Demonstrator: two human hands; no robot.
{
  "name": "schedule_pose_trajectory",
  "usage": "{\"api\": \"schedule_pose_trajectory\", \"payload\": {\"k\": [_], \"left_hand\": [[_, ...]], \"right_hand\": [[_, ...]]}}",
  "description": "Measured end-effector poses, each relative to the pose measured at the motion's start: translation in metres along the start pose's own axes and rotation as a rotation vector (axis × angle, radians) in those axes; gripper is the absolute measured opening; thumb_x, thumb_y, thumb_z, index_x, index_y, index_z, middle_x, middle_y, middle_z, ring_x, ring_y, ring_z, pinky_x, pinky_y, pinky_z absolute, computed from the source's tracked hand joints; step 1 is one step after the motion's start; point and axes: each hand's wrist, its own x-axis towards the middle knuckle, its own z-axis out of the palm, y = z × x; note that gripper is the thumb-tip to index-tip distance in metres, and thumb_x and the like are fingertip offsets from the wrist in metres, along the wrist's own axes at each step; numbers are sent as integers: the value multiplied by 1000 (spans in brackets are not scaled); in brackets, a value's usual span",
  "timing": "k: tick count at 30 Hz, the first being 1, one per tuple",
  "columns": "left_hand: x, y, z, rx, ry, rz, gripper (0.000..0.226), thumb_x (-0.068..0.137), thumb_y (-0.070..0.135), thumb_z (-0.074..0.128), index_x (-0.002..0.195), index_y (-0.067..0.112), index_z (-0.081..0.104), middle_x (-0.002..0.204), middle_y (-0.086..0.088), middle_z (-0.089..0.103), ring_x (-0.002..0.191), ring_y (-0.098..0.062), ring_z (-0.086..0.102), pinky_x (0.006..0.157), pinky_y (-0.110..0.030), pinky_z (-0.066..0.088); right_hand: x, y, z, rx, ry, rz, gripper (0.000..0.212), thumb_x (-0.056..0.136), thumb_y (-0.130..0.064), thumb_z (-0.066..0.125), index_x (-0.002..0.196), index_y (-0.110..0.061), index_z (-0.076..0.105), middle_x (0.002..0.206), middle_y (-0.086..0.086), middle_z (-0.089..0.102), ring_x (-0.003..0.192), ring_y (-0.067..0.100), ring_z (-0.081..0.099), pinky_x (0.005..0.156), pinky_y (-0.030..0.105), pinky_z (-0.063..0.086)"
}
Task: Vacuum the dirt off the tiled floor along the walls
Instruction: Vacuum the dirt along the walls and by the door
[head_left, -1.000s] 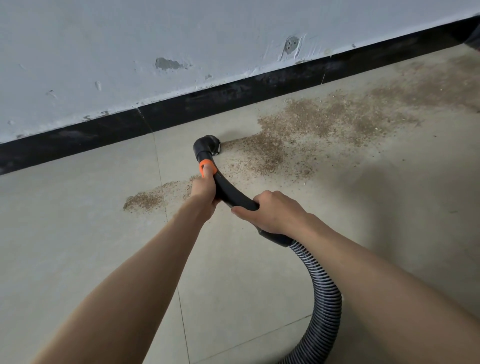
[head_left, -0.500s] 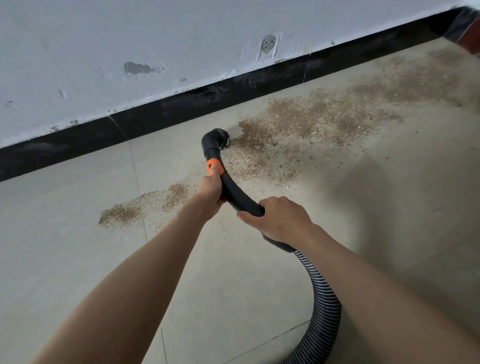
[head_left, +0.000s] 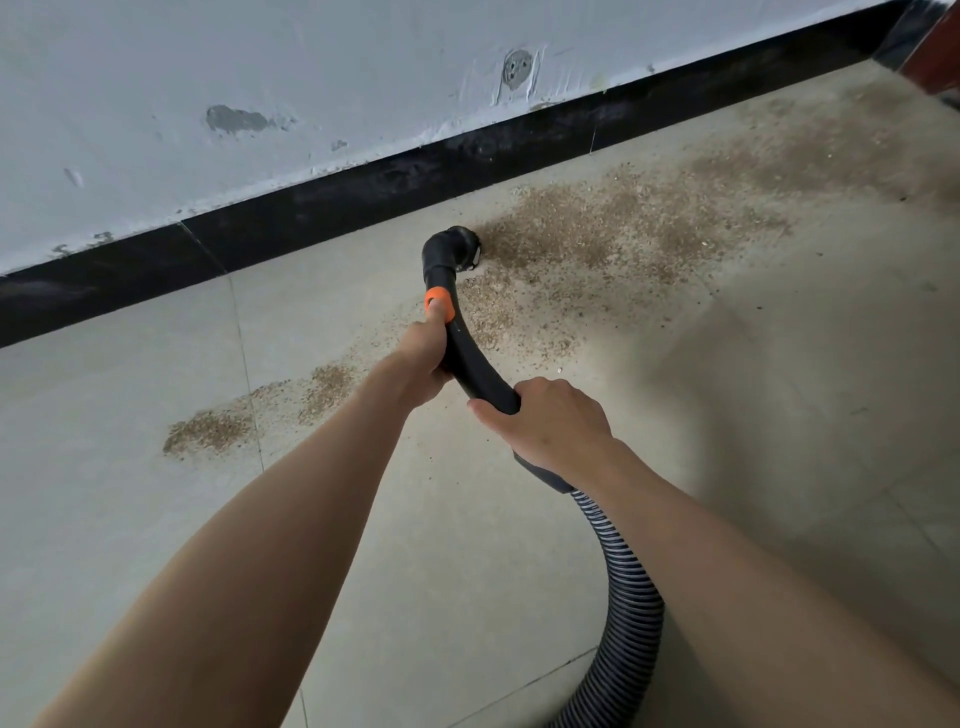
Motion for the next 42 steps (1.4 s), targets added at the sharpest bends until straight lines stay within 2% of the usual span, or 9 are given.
{"api": "schedule_pose_trajectory", "payload": {"k": [5, 11, 15, 18, 24, 28, 31, 37, 42], "left_hand": [[-1, 0, -27, -5, 83, 22, 42, 98, 43, 44, 112, 3, 43, 95, -6, 56, 84, -19, 58, 60, -29, 47], [-14, -12, -69, -26, 211, 27, 42, 97, 45, 44, 105, 4, 44, 92, -6, 55, 82, -20, 57, 68, -32, 48], [-27, -29, -97, -103, 282, 34, 42, 96, 49, 43, 103, 7, 44, 90, -4, 55, 80, -18, 57, 61, -29, 46], [-37, -35, -115, -131, 336, 27, 40, 95, 47, 44, 107, 9, 44, 89, -3, 55, 83, -19, 57, 68, -32, 46], [-54, -40, -135, -169, 291, -12, 37, 96, 41, 44, 108, 6, 45, 89, -7, 55, 78, -20, 56, 58, -32, 45], [-60, -43, -127, -175, 275, -25, 36, 96, 41, 44, 107, 7, 44, 88, -8, 55, 78, -22, 56, 64, -37, 47], [-63, -47, -115, -176, 274, -16, 36, 96, 42, 42, 106, 8, 45, 87, -6, 55, 78, -20, 56, 61, -33, 46], [-62, -55, -96, -115, 315, -9, 40, 96, 47, 38, 110, 11, 45, 101, -8, 55, 98, -27, 55, 76, -36, 48], [-61, -54, -87, -130, 275, -15, 41, 95, 47, 42, 110, 9, 46, 90, -5, 55, 90, -23, 57, 71, -34, 48]], "right_hand": [[4, -17, 9, 26, -49, -34, 51, 89, -66, 45, 72, -18, 49, 71, 0, 58, 64, 21, 56, 57, 30, 39], [-7, -44, 26, 25, -137, -97, 51, 90, -66, 45, 73, -18, 52, 75, 1, 63, 70, 22, 61, 56, 29, 39], [-21, -64, 38, -20, -170, -158, 51, 89, -66, 47, 70, -18, 51, 68, -1, 60, 62, 18, 56, 52, 29, 35], [-30, -76, 42, -32, -196, -193, 53, 89, -67, 47, 70, -18, 51, 66, -2, 62, 61, 18, 57, 52, 29, 35], [-45, -88, 47, -79, -220, -221, 54, 88, -69, 45, 74, -18, 54, 69, -2, 66, 68, 19, 63, 53, 29, 37], [-53, -80, 41, -82, -221, -198, 55, 87, -70, 46, 73, -18, 53, 68, -3, 64, 68, 18, 62, 54, 29, 37], [-57, -73, 37, -85, -218, -187, 54, 87, -70, 45, 74, -19, 54, 68, -4, 64, 72, 18, 64, 56, 29, 39], [-64, -59, 33, -76, -212, -166, 55, 87, -71, 45, 72, -18, 53, 71, -2, 67, 72, 19, 64, 58, 30, 42], [-65, -51, 29, -72, -188, -149, 54, 88, -70, 45, 72, -18, 52, 73, 0, 68, 73, 20, 65, 62, 31, 44]]}}
